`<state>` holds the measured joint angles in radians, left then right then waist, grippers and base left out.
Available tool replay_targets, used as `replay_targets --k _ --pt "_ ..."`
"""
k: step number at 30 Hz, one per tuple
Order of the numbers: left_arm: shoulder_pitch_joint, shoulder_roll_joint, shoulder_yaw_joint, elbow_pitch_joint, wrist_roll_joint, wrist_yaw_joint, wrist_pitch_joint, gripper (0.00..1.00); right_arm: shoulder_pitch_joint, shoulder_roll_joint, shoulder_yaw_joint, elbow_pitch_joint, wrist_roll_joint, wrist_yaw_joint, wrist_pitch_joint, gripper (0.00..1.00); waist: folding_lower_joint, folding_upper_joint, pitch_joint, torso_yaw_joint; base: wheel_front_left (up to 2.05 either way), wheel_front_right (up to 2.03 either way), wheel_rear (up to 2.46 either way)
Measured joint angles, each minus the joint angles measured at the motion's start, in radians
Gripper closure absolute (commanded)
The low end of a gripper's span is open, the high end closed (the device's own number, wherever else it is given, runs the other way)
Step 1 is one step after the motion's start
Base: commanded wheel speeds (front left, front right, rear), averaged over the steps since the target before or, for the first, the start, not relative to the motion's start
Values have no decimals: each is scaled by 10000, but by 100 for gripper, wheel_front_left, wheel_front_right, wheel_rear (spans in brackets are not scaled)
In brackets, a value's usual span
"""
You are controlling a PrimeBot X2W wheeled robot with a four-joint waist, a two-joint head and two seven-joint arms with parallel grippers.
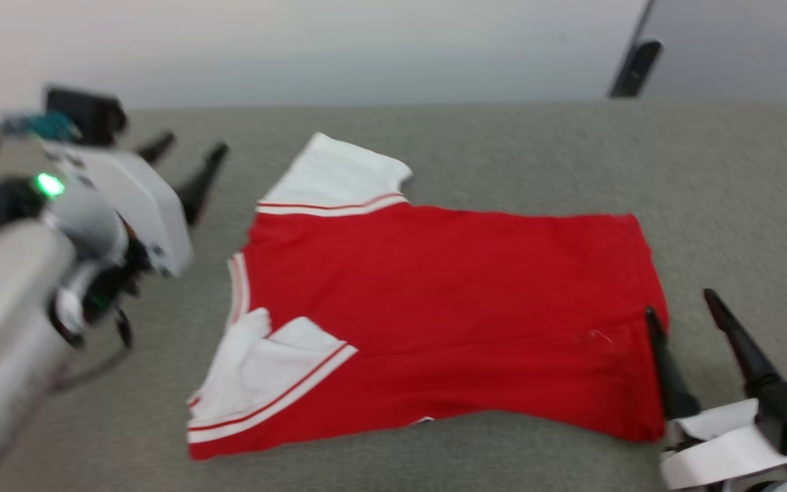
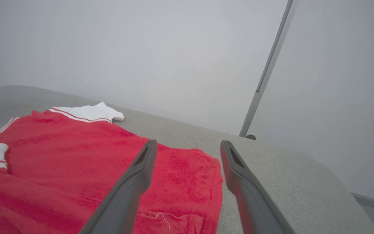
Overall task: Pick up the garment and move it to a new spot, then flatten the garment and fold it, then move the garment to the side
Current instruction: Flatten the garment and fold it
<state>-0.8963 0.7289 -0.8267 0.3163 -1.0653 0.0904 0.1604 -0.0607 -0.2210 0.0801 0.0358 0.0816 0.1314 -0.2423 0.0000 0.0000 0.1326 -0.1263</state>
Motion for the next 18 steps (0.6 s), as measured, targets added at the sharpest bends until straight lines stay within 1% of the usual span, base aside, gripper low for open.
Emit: replay_targets --k 3,6,14,18 --pt "-793 199 40 355 31 -157 629 0 169 675 77 -466 -274 0 -146 0 0 0 363 -393 0 0 0" --pt "-1531 276 -36 685 33 -499 1434 0 259 1078 213 -865 -399 0 -188 0 0 0 779 -782 0 0 0" --pt "-3414 447 -445 1791 100 -1235 3885 0 47 1363 387 -1726 -466 0 -192 0 0 0 2021 -1742 0 0 0" --pt "-4215 443 -734 2280 207 -1478 5064 0 28 1452 395 -1942 -414 0 -192 0 1 0 2648 -2137 0 0 0"
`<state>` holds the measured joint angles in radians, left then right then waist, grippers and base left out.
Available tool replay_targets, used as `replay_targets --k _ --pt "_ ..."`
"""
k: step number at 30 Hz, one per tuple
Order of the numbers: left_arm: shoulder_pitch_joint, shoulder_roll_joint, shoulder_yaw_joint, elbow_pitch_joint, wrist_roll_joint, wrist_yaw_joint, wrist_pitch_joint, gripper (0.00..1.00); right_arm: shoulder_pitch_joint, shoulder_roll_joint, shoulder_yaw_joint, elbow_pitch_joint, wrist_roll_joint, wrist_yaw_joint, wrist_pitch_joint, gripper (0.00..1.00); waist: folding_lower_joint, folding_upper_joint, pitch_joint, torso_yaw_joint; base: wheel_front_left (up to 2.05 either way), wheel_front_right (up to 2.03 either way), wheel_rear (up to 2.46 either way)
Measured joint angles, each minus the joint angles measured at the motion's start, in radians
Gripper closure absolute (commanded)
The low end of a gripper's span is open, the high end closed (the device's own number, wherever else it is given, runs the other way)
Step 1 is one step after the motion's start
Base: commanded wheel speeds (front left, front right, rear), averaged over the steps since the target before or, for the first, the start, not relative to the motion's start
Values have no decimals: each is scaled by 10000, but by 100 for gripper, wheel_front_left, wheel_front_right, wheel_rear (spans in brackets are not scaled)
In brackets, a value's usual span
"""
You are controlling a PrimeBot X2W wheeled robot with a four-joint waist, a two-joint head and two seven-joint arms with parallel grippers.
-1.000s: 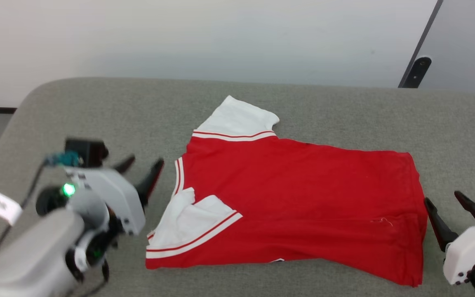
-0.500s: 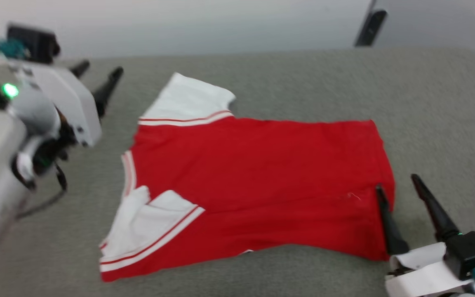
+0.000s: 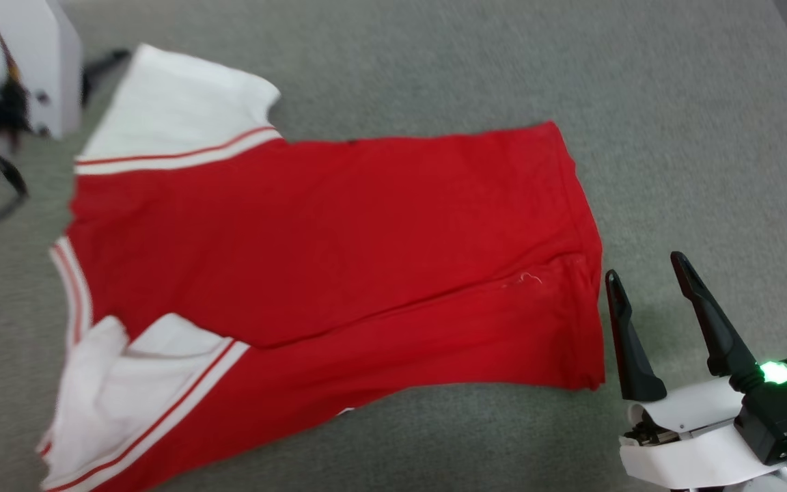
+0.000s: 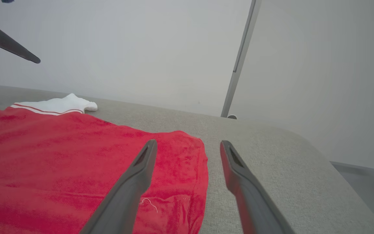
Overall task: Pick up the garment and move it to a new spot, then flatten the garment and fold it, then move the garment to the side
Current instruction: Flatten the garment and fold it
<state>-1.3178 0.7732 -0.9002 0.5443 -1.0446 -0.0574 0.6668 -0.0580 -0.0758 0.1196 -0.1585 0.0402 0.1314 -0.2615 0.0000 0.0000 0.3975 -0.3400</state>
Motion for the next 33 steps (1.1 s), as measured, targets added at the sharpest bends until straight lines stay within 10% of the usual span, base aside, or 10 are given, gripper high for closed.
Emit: replay_targets --k 21,29,30,31,33 --pt "-2846 -430 -1120 2255 886 -370 3490 0 -434 228 355 213 869 0 0 0 0 0 2309 -1300 0 0 0" --pt "-3020 -792 -1375 2587 947 811 4865 0 -620 230 385 282 1191 0 0 0 -1 0 2571 -1420 0 0 0" --pt "-3001 -834 -1375 2577 897 936 4911 8 -652 230 391 303 1197 0 0 0 0 0 2588 -1424 0 0 0" --pt "-2964 -851 -1371 2535 869 1055 4915 51 -725 232 410 318 1235 0 0 0 -1 0 2603 -1434 0 0 0" --pt "-2887 -840 -1360 2412 842 1147 4915 100 -825 232 449 326 1313 0 0 0 0 0 2626 -1465 0 0 0"
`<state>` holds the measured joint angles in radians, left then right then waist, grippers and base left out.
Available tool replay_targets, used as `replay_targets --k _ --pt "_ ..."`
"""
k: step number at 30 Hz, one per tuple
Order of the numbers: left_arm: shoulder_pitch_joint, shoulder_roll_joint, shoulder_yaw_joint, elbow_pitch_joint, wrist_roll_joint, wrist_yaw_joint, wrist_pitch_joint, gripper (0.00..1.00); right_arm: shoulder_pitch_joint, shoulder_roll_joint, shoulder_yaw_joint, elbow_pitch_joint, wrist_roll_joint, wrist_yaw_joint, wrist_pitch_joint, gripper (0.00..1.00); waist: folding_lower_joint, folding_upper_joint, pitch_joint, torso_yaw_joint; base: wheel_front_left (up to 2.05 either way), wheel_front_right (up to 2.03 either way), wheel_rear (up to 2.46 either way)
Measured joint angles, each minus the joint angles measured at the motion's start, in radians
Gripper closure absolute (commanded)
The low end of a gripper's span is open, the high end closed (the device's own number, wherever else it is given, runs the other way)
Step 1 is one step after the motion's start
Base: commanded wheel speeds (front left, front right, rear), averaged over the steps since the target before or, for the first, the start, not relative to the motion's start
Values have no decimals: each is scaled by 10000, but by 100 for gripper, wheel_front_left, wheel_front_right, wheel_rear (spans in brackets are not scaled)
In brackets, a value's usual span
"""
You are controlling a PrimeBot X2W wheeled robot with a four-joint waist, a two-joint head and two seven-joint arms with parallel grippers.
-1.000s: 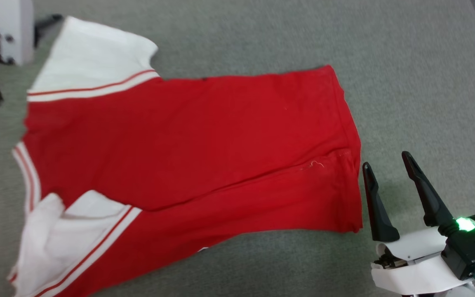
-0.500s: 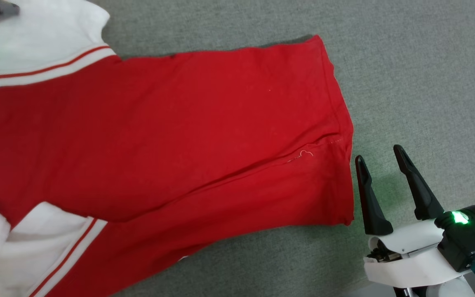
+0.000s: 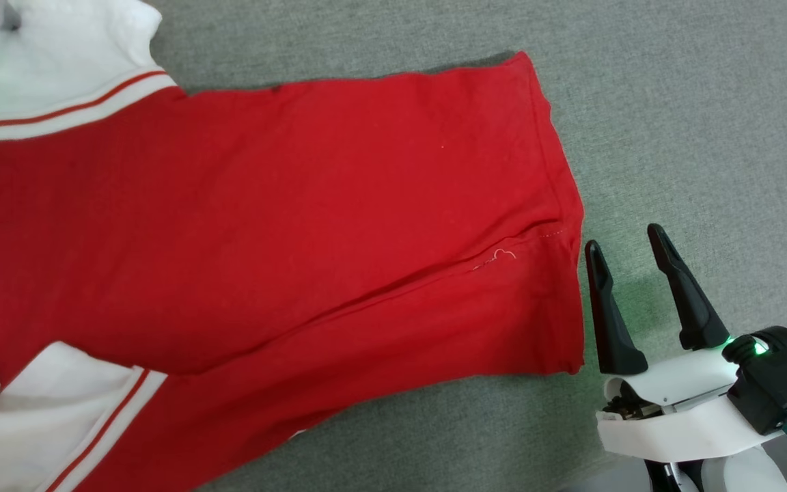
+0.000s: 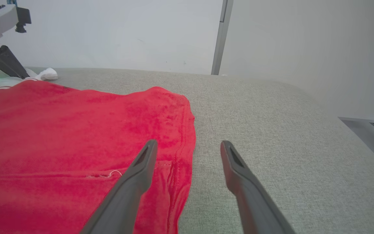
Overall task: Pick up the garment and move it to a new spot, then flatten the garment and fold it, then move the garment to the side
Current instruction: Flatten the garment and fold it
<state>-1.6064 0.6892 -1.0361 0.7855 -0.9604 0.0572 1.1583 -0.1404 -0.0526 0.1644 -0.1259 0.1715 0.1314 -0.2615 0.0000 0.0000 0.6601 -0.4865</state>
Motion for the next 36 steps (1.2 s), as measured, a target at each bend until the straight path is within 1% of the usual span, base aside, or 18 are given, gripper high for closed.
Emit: replay_targets --k 2,4,11,14,15,17,21,23,25,27,30,33,36 --pt "95 15 15 -109 -38 104 44 100 -9 0 33 42 42 0 0 0 0 0 8 -35 0 0 0" --pt "200 -33 21 -284 -86 88 138 100 -41 0 46 86 48 0 0 0 0 0 -29 -48 0 0 0" --pt "578 -96 29 -278 17 -50 -924 100 -333 2 -90 318 192 0 0 0 0 1 -414 53 0 0 0" --pt "811 -213 38 -96 8 -174 -1338 100 -653 -19 25 886 397 0 -6 0 0 0 -672 146 0 0 0" --pt "912 -255 27 -40 8 -247 -1463 100 -812 -69 115 1099 508 0 228 0 0 0 -763 178 0 0 0" --pt "1063 -337 15 84 -42 -324 -1570 100 -1411 -366 343 1323 844 0 1011 0 0 0 -943 242 0 0 0" --pt "1236 -554 -15 337 -134 -485 -1758 100 -2970 -1177 640 1352 1532 2 3137 0 0 0 -1218 389 0 0 0" --pt "1309 -665 -2 424 -178 -522 -1870 100 -3815 -1567 650 1482 1847 -4 4474 0 0 0 -1274 491 0 0 0" --pt "1307 -817 8 518 -232 -571 -1944 100 -4569 -1691 658 1779 2295 -2 5820 0 0 0 -1292 593 0 0 0" --pt "1281 -938 12 593 -244 -591 -1998 100 -5311 -2004 882 2150 2499 -2 7041 0 0 0 -1271 686 0 0 0" --pt "1126 -1091 6 681 -242 -673 -2033 100 -6459 -2090 1057 3007 3039 -2 8466 0 0 0 -1147 778 0 0 0" --pt "939 -1212 0 757 -238 -759 -2086 100 -7219 -2128 1542 3875 3559 -2 9917 0 0 0 -992 864 0 0 0" --pt "743 -1327 2 844 -226 -803 -2127 100 -8045 -1927 1576 4736 4011 -2 10769 0 0 0 -821 945 0 0 0"
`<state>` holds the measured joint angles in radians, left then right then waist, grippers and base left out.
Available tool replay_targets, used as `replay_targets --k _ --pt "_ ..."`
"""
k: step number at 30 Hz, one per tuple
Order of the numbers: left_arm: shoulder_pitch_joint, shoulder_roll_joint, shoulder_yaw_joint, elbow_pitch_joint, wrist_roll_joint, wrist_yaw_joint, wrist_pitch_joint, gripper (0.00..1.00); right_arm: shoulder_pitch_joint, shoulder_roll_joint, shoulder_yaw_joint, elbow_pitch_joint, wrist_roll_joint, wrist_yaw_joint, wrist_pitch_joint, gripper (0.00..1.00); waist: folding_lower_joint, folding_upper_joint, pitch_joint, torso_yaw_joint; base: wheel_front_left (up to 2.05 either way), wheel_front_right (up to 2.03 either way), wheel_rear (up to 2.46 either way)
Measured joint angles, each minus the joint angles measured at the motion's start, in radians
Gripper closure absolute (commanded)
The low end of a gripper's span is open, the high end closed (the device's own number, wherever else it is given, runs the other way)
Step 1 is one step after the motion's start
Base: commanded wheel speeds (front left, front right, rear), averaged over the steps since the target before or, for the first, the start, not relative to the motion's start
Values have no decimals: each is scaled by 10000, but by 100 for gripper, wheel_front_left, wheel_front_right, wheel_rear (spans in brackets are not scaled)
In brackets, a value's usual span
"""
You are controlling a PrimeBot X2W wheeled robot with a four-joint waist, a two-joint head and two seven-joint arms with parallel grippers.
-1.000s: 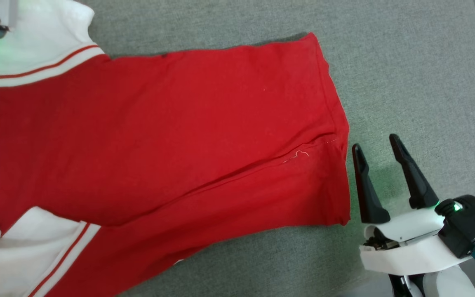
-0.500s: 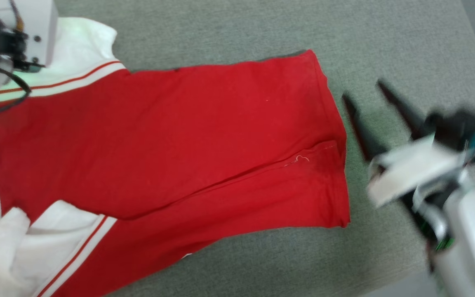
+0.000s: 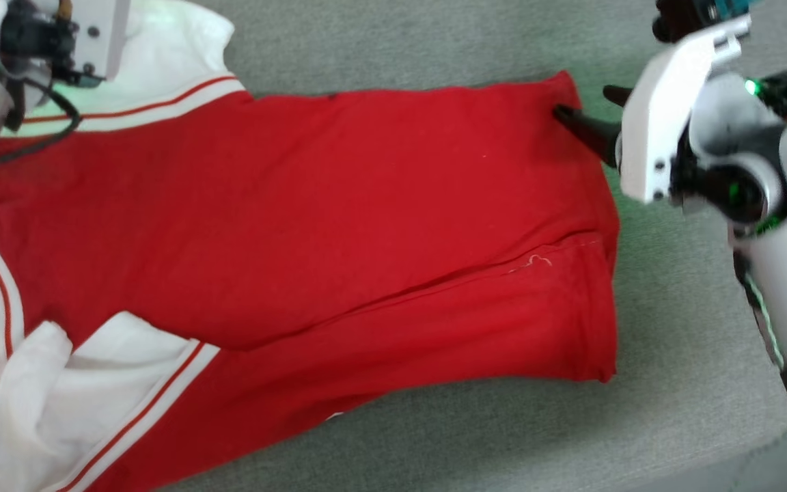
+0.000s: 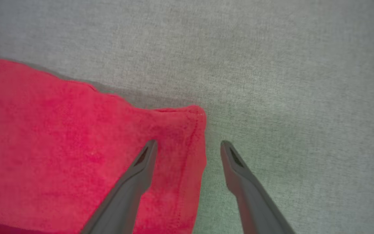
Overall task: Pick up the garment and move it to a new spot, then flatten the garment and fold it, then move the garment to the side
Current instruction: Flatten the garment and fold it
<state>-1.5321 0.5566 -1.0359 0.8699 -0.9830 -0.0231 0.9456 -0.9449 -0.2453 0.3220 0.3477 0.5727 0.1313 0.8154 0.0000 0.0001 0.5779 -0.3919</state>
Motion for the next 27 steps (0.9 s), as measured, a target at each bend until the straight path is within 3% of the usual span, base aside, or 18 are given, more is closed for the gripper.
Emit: replay_targets --k 8,10,11,21,27 --pt "-439 -313 54 236 15 -136 -196 100 -1414 399 59 2201 422 0 1340 0 0 0 429 180 0 0 0" --pt "-500 -387 58 316 15 -211 -263 100 -1710 479 23 2638 418 0 1580 73 0 0 503 223 0 0 0" --pt "-530 -435 69 374 -8 -211 -313 100 -1831 489 92 2755 408 0 1647 100 0 0 531 251 0 0 0" --pt "-299 -796 416 865 -370 -571 -1448 100 -2175 261 274 3521 430 2 999 100 0 0 253 589 0 0 0" --pt "101 -959 644 957 -819 -869 -1983 100 -1647 -489 702 2920 961 2 226 100 0 0 -365 886 0 0 0"
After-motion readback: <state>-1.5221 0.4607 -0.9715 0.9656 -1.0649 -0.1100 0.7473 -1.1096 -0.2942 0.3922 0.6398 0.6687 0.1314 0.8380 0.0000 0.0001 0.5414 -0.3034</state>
